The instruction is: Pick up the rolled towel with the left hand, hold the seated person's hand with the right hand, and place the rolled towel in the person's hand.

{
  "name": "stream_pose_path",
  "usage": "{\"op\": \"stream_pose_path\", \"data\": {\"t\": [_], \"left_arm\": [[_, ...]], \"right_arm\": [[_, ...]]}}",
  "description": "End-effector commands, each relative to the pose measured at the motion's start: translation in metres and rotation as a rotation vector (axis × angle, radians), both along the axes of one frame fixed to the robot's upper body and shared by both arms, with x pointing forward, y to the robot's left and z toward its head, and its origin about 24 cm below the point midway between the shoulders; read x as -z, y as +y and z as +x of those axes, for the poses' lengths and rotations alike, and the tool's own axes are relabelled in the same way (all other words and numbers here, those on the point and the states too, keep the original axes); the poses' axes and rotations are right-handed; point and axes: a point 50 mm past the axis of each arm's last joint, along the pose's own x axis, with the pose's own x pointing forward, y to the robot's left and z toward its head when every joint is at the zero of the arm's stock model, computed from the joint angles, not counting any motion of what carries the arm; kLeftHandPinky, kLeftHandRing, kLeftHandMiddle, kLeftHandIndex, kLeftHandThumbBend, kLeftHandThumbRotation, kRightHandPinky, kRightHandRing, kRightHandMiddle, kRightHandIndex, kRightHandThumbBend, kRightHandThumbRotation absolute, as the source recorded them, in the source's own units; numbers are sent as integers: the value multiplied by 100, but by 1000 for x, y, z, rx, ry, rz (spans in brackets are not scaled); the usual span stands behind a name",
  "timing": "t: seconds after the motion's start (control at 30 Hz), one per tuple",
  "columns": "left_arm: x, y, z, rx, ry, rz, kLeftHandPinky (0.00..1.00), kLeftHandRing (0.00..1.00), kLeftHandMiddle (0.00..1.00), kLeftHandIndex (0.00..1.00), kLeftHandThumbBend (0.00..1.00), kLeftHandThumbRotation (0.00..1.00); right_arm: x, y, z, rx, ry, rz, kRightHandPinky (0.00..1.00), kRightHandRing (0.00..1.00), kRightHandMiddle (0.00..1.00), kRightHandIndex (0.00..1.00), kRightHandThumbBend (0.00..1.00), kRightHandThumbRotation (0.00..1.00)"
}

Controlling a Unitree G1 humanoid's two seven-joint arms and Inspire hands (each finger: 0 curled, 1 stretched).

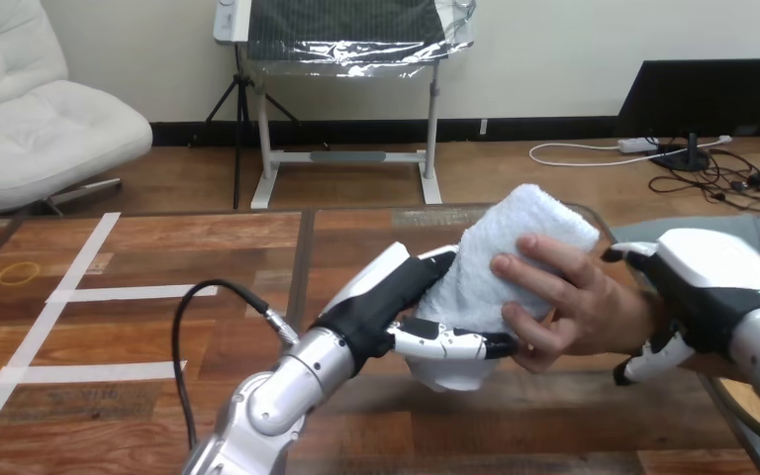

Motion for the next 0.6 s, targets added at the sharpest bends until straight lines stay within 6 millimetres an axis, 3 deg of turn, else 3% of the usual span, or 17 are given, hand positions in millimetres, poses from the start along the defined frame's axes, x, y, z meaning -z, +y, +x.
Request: {"op": "stream_pose_path", "data": {"t": [0.0,0.57], "left_arm": [[-18,12,4,-29,-69,-39,74,83,85,86,65,29],[-21,45,-3,-121,-83,-26,78,83,85,86,65,33]], "right_arm": [[-30,-9,0,29,-104,-19,81,90,92,89,79,0],[-45,-19,-19,84,-149,-3,78,89,90,87,80,0]]}}
